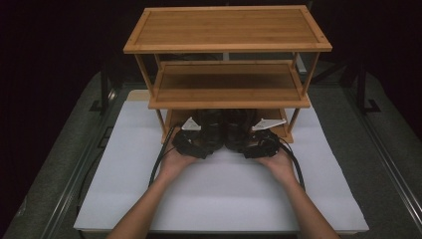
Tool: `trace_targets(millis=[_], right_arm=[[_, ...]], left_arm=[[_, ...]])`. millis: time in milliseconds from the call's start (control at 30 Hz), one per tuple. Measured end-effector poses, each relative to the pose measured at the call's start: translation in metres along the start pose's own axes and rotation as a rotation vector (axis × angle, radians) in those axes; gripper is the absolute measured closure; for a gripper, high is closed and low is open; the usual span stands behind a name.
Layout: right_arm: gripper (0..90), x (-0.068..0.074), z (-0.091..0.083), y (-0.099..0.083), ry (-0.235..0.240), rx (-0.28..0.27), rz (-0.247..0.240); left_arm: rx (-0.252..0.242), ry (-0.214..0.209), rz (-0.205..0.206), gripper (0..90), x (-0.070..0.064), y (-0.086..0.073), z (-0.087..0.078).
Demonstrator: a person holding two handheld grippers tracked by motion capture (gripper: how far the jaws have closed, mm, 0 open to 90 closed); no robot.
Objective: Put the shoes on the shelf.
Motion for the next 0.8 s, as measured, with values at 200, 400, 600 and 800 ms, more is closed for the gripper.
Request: trace_targets(millis=[200,400,600,800], right_arm=[[20.9,-0.008,0.007,0.009,-0.007,0.001,0.004],[20.8,-0.016,0.015,0.015,-0.025,0.01,-0.003],[20.8,-0.02,0.022,0.018,-0.053,0.025,-0.018],[20.8,-0.025,0.028,0.024,-0.071,0.022,-0.048]], left_arm=[[-0.003,0.012,-0.004,8.7,0.01,0.006,0.007],[0.013,0.024,-0.004,8.6,0.017,0.009,0.016],[0.031,0.034,-0.006,8.7,0.024,0.007,0.024],[0.052,0.049,0.001,8.6,0.029,0.012,0.029]])
Point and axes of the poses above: each handheld gripper's, and its own axes: z roughly forward along the jaws, y roughly out of its top, x roughly to its left, the point moved 2 cm from there along z, roughly forward along the jaws, and after that the axes turned 7 degrees about z, right-handed, at the moved point
